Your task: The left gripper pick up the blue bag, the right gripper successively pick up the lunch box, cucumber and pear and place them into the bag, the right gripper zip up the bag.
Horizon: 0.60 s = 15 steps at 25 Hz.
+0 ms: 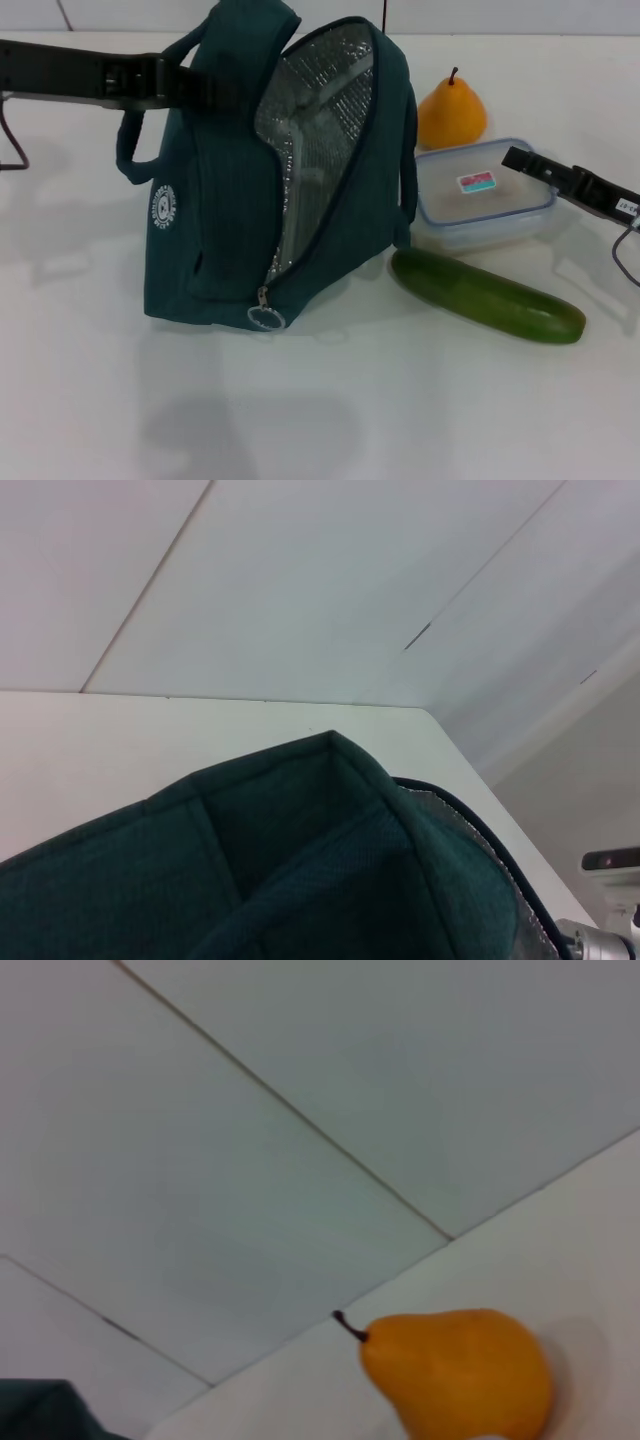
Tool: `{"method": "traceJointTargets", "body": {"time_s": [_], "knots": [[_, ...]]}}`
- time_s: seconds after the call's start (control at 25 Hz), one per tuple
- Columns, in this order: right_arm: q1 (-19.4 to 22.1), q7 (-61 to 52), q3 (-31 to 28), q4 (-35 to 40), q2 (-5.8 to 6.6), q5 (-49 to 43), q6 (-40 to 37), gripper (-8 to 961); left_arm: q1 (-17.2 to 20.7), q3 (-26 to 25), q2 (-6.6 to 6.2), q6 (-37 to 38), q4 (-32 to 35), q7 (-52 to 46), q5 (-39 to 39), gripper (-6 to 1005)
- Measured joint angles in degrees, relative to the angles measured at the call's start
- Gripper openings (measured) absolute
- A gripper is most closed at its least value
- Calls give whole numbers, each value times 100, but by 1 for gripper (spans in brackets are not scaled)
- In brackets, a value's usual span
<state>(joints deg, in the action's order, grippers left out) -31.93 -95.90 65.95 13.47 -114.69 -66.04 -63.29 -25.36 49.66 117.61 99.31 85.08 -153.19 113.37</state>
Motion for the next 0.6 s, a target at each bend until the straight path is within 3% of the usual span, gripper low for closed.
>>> {"method": "traceJointTargets", "body": {"time_s": [0.6], "knots": [[116, -382, -48, 25, -4, 46, -789, 837, 33, 0, -1, 8, -10, -10, -41, 67]]}}
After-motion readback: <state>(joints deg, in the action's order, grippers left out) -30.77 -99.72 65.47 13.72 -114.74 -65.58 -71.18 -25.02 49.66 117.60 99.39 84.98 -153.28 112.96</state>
